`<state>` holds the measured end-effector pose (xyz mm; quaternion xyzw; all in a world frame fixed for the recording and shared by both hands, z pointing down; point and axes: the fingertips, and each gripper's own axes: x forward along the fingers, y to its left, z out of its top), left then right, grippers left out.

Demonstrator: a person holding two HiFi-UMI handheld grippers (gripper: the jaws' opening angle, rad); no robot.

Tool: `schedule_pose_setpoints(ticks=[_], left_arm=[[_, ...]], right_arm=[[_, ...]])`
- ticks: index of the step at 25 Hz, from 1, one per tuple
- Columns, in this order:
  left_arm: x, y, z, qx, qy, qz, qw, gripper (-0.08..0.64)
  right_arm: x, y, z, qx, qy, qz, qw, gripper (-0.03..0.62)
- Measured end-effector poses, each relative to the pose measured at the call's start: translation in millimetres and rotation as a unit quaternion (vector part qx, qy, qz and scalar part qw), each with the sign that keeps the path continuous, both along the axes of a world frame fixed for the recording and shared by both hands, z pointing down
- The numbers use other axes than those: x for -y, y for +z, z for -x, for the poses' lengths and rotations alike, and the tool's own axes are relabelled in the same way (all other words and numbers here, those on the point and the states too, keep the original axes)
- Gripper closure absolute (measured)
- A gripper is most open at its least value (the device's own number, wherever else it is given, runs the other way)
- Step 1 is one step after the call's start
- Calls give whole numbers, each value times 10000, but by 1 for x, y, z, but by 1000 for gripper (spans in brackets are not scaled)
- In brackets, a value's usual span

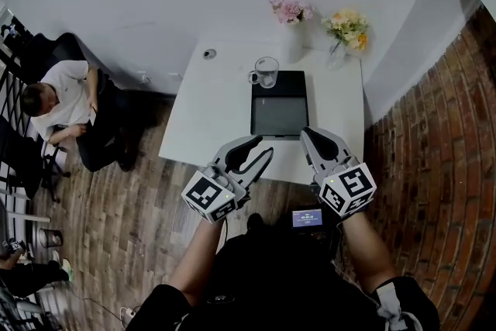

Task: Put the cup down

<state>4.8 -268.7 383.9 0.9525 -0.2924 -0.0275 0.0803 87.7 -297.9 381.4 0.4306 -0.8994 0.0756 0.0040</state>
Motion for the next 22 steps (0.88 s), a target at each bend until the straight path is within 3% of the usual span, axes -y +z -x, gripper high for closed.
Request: schedule_pose_setpoints(ticks=[14,22], left_arm=[[-5,1,-6,42,41,7,10000,420],[-7,-2,-5,-234,40,168,9996,422]], right_arm=[[-7,3,-3,-120,103,-41,9999,580],[-11,5,0,-110,104,-10,9999,579]])
